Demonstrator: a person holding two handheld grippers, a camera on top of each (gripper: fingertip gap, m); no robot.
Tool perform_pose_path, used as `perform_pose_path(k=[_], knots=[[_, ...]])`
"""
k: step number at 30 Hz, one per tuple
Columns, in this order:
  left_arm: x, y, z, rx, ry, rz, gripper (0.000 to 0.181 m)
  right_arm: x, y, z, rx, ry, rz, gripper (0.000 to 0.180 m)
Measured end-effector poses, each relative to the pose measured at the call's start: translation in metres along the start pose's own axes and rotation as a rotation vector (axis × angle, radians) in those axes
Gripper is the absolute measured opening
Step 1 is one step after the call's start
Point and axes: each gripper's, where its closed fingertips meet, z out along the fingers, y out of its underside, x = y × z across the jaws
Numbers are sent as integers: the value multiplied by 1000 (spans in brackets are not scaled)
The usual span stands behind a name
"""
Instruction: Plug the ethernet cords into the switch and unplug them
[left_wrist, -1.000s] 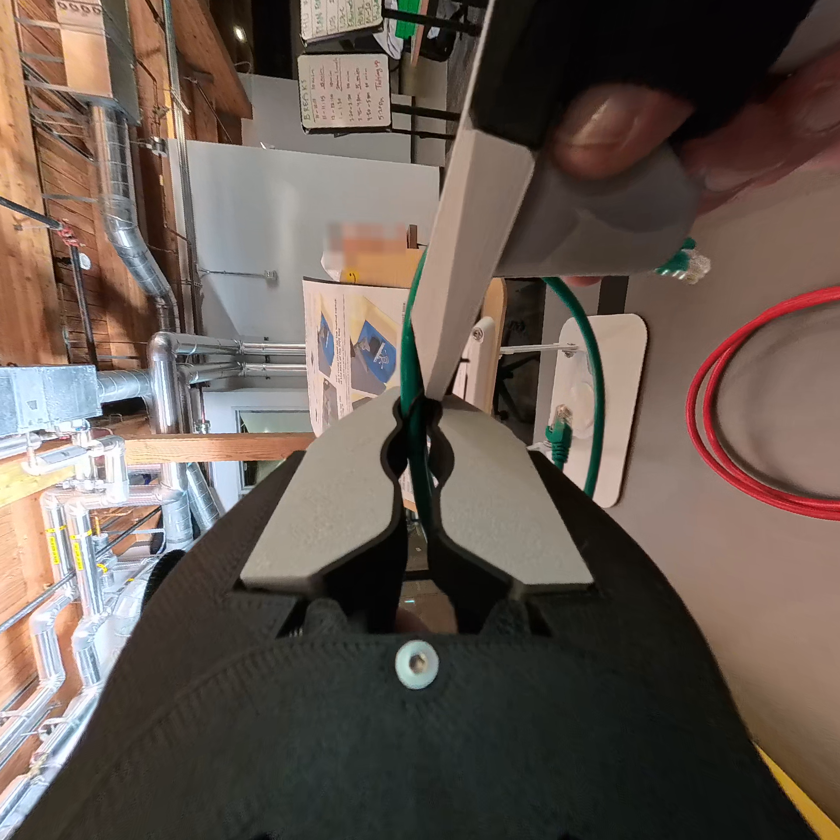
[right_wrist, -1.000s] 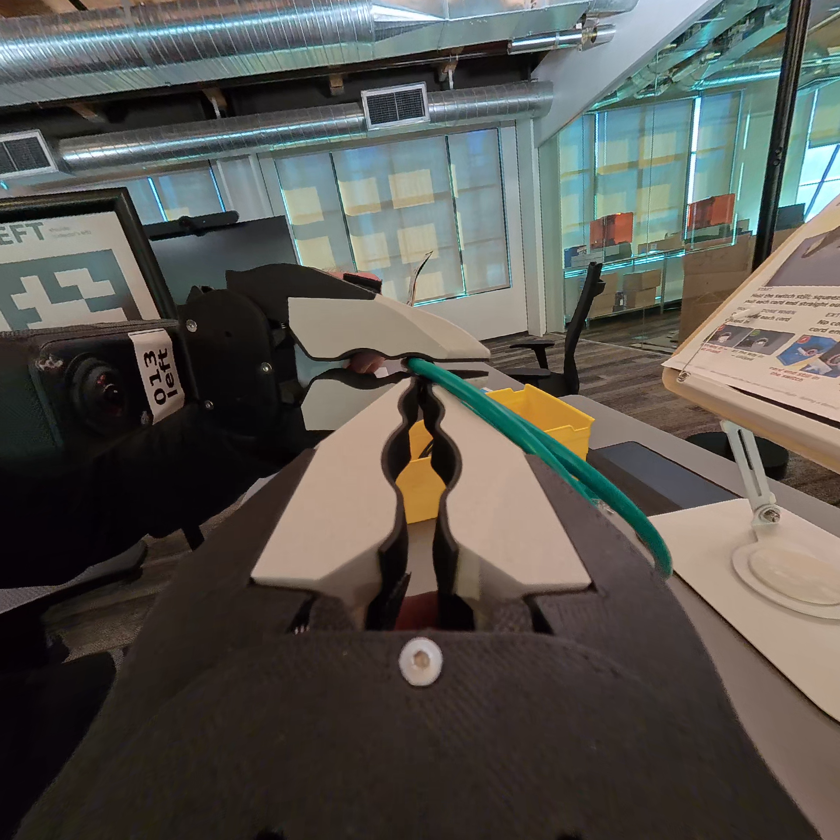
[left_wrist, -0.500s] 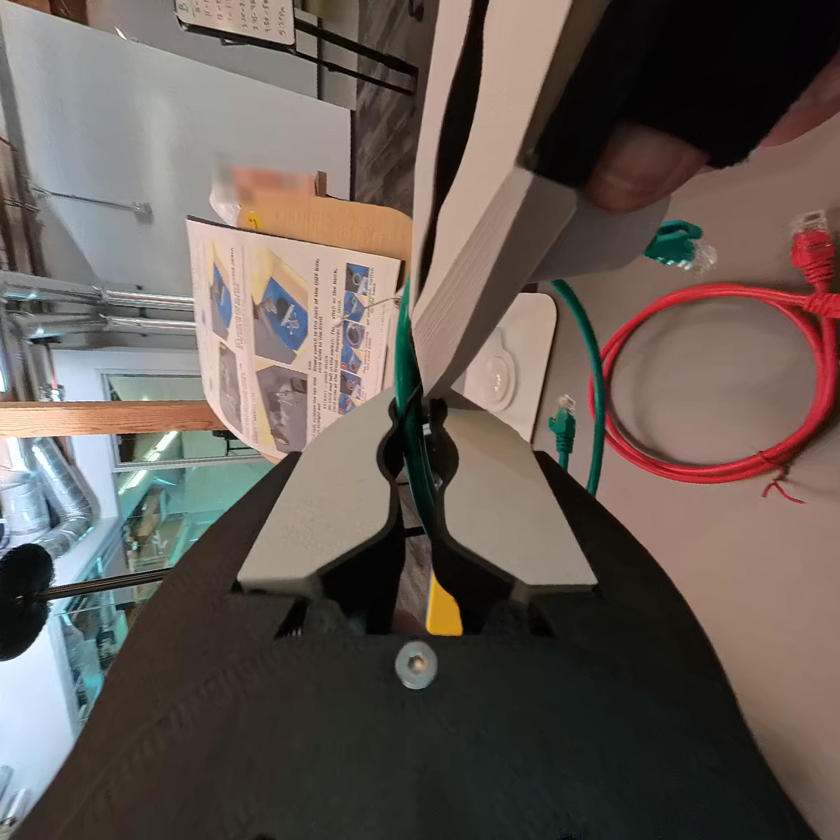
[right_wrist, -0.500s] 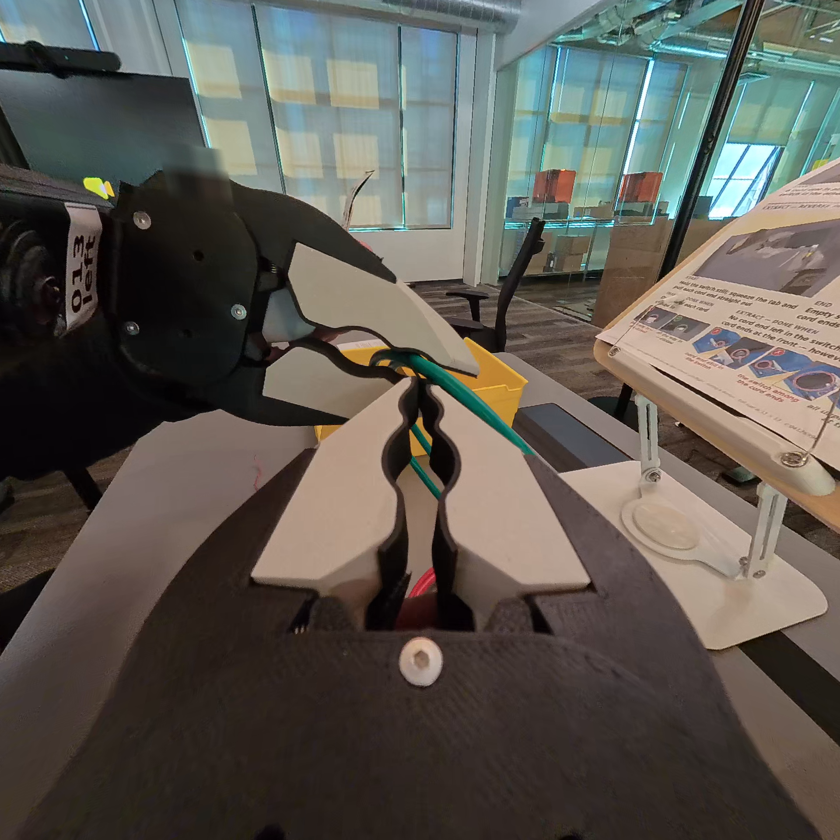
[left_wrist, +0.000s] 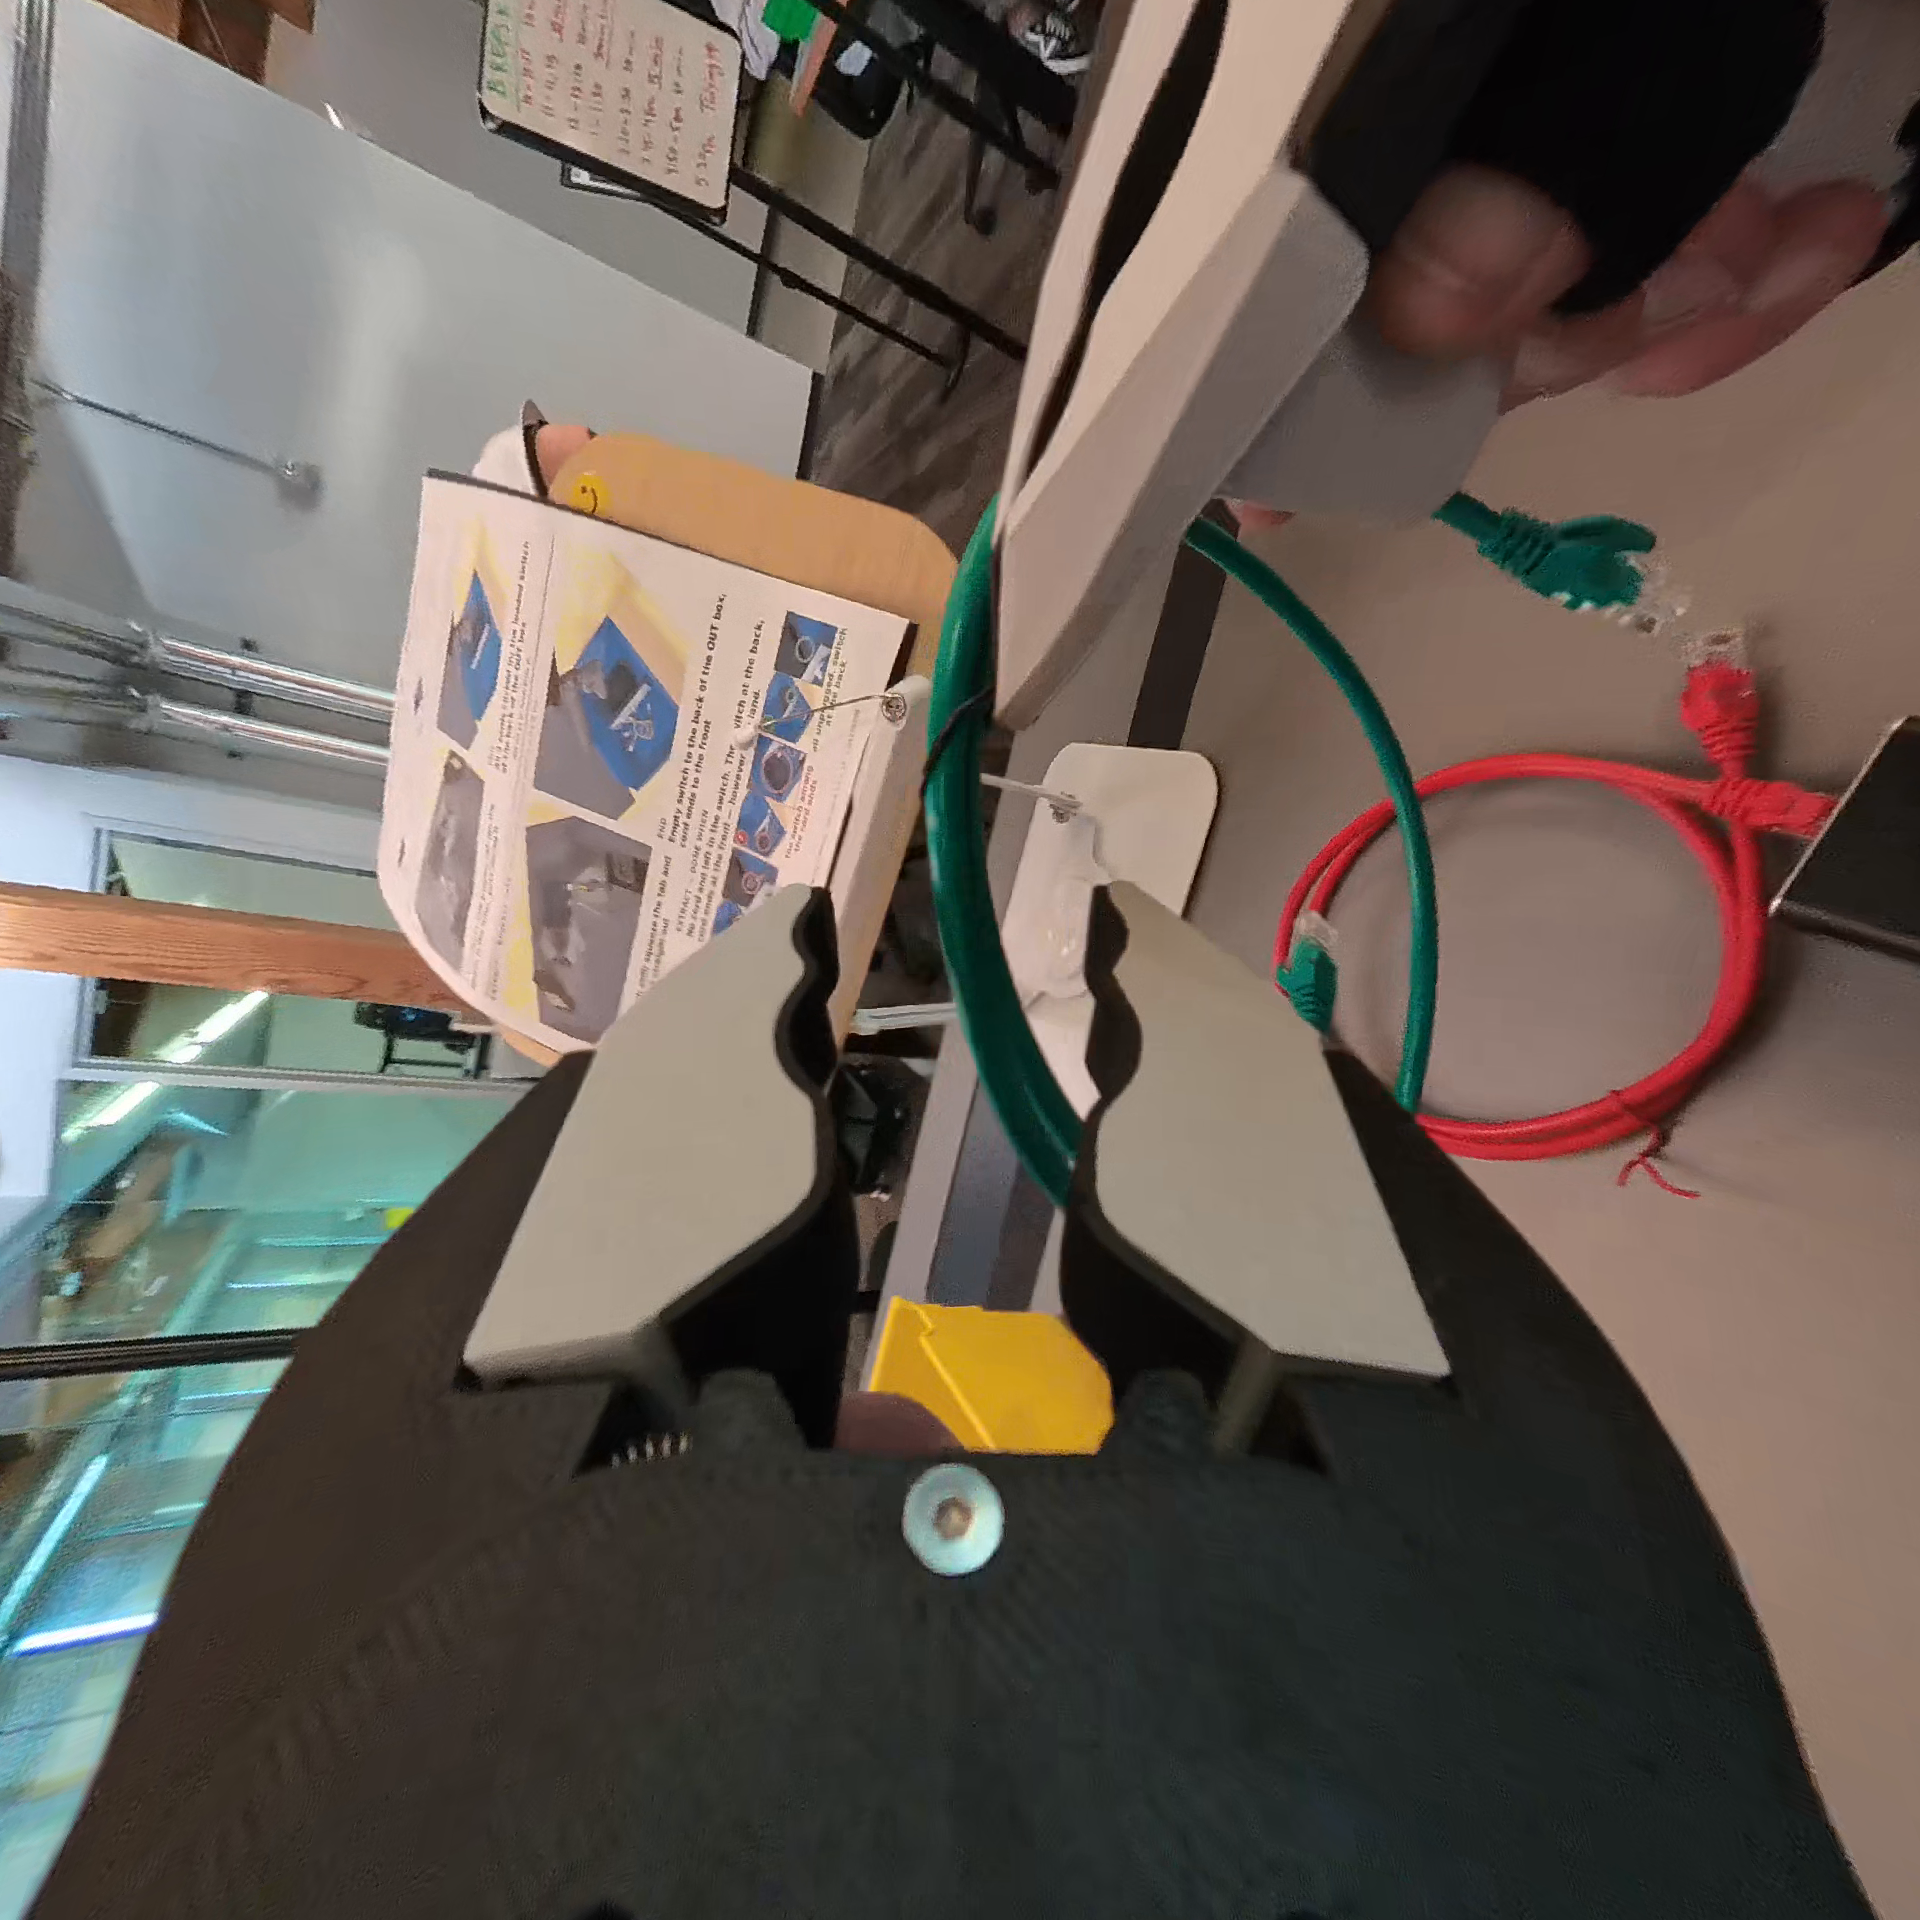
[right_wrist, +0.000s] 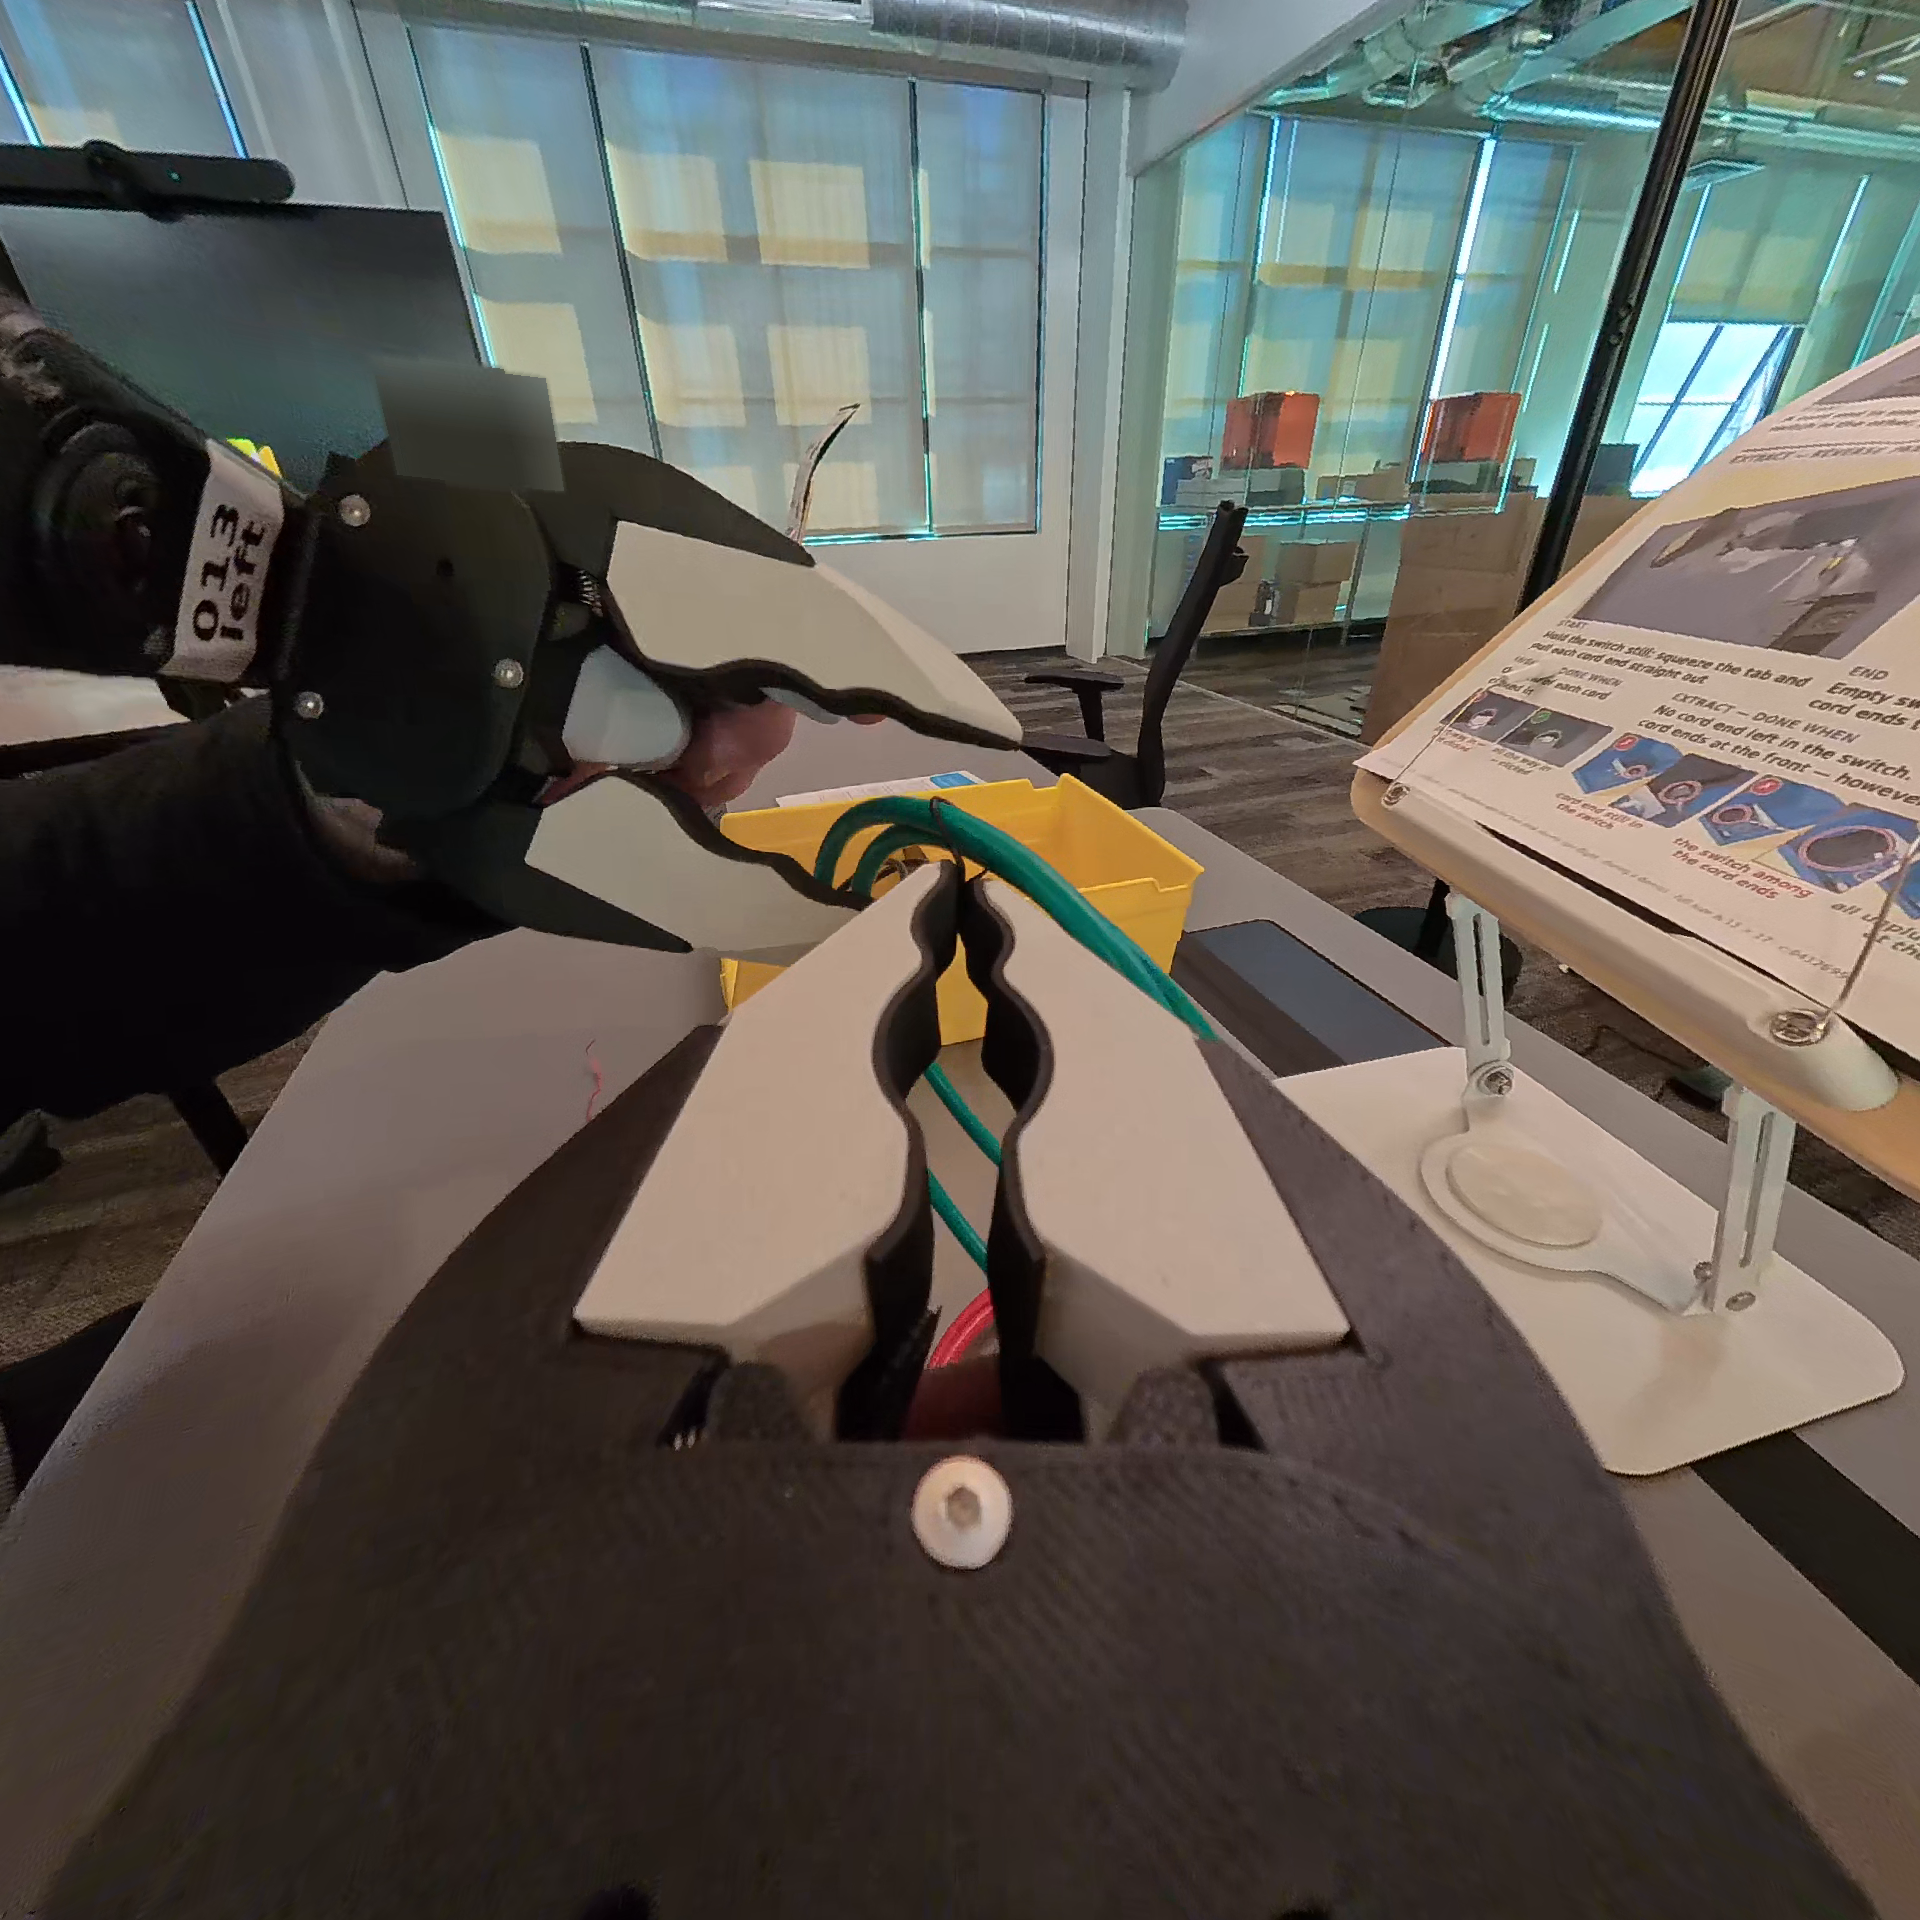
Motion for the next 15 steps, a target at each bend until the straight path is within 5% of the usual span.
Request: perform_pose_path(k=[7, 15], knots=[[37, 20, -3, 90, 300, -231, 55, -1, 6, -2, -15, -45, 13, 0], [104, -1, -21, 238, 605, -306, 38, 3, 19, 1, -52, -41, 29, 0]])
